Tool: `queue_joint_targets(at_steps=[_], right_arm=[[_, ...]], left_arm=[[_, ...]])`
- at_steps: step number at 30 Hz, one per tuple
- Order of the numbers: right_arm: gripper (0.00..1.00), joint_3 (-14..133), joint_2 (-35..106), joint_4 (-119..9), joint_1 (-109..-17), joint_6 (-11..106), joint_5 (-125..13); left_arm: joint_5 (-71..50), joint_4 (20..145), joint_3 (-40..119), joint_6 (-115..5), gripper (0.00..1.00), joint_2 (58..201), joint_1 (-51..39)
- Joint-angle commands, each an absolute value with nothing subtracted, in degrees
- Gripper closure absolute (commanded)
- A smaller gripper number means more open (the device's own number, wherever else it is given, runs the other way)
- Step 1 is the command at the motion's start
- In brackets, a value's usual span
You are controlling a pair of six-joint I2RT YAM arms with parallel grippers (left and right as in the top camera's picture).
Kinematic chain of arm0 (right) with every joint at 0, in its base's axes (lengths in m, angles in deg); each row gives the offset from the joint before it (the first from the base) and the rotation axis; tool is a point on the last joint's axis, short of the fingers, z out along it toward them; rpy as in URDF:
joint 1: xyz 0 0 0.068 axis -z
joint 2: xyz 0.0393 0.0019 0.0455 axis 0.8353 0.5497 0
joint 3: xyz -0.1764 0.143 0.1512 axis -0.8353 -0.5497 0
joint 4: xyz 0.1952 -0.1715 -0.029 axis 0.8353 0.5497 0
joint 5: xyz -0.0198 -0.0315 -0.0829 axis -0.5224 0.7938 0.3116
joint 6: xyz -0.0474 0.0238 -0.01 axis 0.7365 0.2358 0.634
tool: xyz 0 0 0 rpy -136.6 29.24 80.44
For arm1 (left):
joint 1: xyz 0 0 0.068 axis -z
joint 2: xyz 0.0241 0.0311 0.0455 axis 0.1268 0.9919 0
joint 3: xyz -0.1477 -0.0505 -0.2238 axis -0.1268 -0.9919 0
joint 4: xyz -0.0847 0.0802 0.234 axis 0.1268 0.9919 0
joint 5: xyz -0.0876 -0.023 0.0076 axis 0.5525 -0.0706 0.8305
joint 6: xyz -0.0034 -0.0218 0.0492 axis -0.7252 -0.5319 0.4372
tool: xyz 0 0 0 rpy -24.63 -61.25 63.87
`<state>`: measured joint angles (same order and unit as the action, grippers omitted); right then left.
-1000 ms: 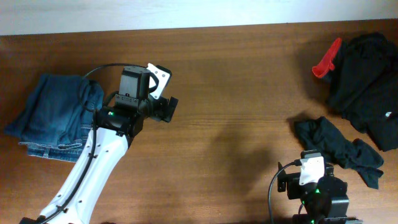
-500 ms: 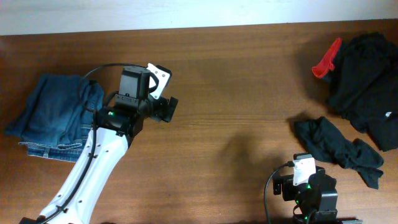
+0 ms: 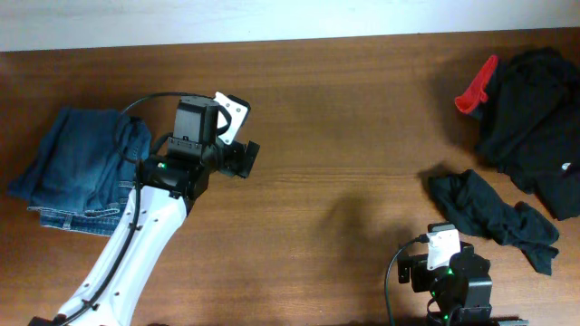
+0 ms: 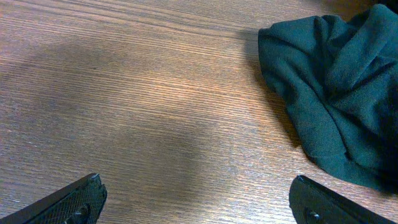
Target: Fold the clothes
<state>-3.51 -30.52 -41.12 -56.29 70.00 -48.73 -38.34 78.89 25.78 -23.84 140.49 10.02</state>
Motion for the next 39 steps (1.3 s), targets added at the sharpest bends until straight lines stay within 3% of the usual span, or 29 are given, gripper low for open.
queue_joint_targets(at_steps=[1, 6, 17, 22, 39], right_arm=[[0.01, -4.0, -31.0, -41.3, -55.8, 69.3, -49.2], [0.01, -4.0, -31.0, -41.3, -55.8, 69.3, -49.2], [0.01, -4.0, -31.0, -41.3, -55.8, 69.3, -49.2], [0.01, -4.0, -31.0, -41.3, -55.8, 69.3, -49.2], [0.01, -4.0, -31.0, -41.3, -55.8, 69.3, -49.2]], left_arm=[[-44.6, 79.4, 22.6, -20.6, 0.01, 135.0, 10.7], [-53.7, 79.4, 8.6, -20.6, 0.01, 119.3, 9.6], [-41.5, 66.8, -18.9, -22.1, 0.01, 80.1, -3.1], [-41.0, 63.0, -31.3, -22.1, 0.01, 61.6, -3.8], [-40.6, 60.0, -36.5, -22.3, 0.01, 58.3, -3.8]])
